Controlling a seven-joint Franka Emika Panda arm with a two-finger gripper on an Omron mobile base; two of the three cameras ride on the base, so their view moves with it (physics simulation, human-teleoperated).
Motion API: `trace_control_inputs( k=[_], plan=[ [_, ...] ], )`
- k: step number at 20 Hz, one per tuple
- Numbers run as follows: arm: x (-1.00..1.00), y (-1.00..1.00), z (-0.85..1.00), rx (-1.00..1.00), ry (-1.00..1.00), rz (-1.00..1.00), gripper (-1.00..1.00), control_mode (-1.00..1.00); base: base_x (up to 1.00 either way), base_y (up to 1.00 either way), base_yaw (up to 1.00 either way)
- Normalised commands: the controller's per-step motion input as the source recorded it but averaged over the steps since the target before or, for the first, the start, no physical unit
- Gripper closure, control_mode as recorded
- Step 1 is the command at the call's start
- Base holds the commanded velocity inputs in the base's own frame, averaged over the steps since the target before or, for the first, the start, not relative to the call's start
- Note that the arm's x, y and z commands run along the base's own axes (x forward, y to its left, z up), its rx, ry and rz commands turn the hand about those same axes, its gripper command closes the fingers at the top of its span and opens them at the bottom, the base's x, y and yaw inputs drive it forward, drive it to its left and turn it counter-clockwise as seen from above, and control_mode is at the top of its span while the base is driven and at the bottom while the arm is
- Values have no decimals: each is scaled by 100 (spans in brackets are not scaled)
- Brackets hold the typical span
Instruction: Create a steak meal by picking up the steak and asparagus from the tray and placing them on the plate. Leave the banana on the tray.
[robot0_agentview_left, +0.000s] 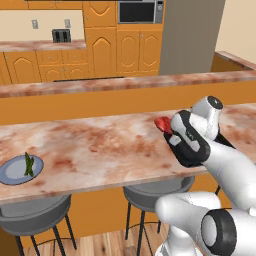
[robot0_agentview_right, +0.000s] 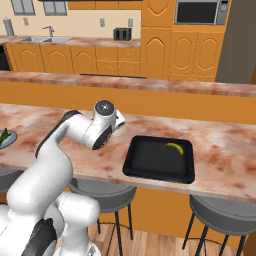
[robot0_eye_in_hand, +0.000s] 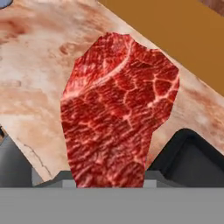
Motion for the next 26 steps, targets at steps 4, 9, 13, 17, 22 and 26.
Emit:
trace_control_inputs(
  k=[4,9,13,17,22,26],
  plan=[
    [-22,100,21,-8,0,24,100,-100,0,0,0],
    [-10,100,6,-1,0,20,100,-100,0,0,0],
    [0,100,0,0,2,16,100,-100,0,0,0],
    [0,100,0,0,10,18,100,-100,0,0,0],
    [0,100,-4,0,13,19,100,-100,0,0,0],
    [0,100,-19,0,11,18,100,-100,0,0,0]
  ],
)
